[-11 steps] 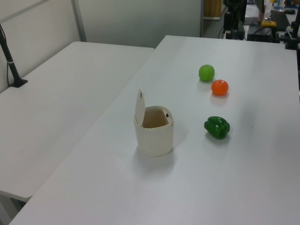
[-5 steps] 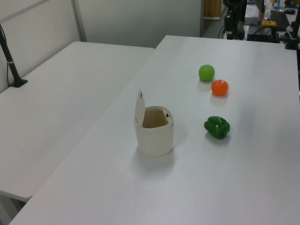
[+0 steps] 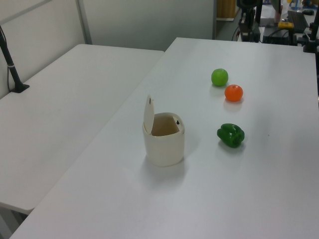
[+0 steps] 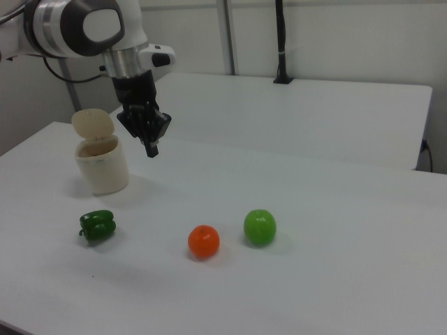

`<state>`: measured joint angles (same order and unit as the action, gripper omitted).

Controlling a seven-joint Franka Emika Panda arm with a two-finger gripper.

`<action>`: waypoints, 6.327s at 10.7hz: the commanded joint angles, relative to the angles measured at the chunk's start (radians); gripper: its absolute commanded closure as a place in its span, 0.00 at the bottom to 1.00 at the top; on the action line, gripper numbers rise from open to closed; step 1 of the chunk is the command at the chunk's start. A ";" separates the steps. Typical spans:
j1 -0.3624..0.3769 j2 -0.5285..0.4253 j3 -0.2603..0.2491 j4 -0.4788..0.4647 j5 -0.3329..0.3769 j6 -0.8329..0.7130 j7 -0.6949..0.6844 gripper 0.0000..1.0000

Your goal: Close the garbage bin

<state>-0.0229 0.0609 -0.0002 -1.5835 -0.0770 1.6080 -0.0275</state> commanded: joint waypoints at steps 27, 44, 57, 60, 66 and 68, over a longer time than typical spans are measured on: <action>0.505 0.356 0.020 0.069 0.076 1.113 -0.018 1.00; 0.465 0.339 0.016 0.059 0.082 0.694 -0.242 1.00; 0.469 0.401 0.016 0.049 0.074 0.693 -0.241 1.00; 0.463 0.373 0.017 0.072 0.089 0.618 -0.235 1.00; 0.335 0.188 0.003 0.085 0.082 0.318 -0.137 1.00; 0.255 0.130 -0.003 0.085 0.071 0.169 -0.132 1.00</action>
<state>0.3007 0.2677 0.0029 -1.4742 -0.0029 1.9103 -0.1854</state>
